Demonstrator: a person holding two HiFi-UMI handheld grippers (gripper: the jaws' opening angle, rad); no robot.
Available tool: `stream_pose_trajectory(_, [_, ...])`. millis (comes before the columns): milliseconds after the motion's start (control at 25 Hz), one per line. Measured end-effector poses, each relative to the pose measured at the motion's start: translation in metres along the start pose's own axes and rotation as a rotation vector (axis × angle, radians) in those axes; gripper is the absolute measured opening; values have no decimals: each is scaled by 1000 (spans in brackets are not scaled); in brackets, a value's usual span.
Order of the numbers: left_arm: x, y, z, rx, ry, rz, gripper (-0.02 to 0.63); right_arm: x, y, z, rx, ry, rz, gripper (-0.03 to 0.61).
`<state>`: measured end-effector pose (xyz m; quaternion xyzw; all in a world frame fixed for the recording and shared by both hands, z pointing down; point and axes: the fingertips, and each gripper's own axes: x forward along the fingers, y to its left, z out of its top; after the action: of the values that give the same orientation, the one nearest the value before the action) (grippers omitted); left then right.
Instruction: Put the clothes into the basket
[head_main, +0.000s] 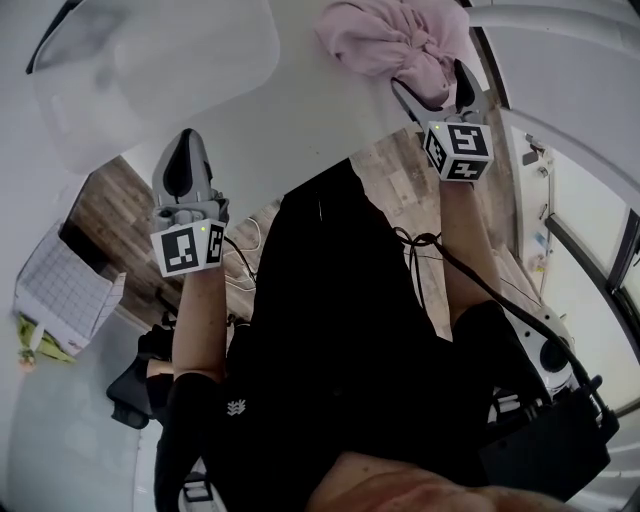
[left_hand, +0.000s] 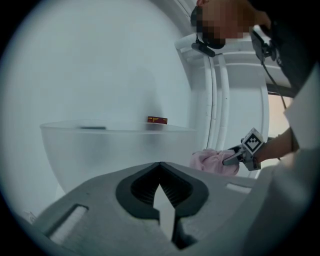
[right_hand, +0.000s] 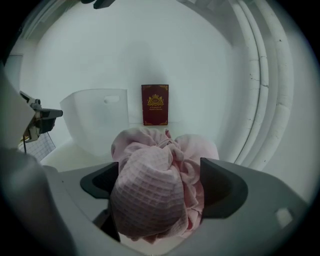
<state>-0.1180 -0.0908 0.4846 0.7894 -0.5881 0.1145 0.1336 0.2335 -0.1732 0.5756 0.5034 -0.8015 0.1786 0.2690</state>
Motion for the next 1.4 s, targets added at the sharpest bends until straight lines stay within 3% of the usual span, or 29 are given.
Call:
stream_pose_trajectory(280, [-1, 3, -10, 2, 25, 37, 0, 24, -5, -12, 20, 28, 40, 505])
stream_pose_trajectory(520, [-11, 6, -4, 2, 14, 67, 1, 21, -1, -8, 41, 32, 52, 429])
stream_pose_trajectory(1040, [-30, 12, 17, 7, -36, 101, 0, -5, 5, 20, 74, -44, 68, 230])
stream_pose_trajectory(1080, [-30, 13, 18, 8, -39, 101, 0, -6, 5, 24, 76, -59, 66, 167])
stream_pose_trajectory(1120, [-29, 13, 19, 9, -43, 101, 0, -6, 5, 26, 78, -66, 67, 152])
stream_pose_trajectory(1400, [-24, 15, 24, 13, -66, 106, 0, -10, 1, 36, 131, -115, 76, 150])
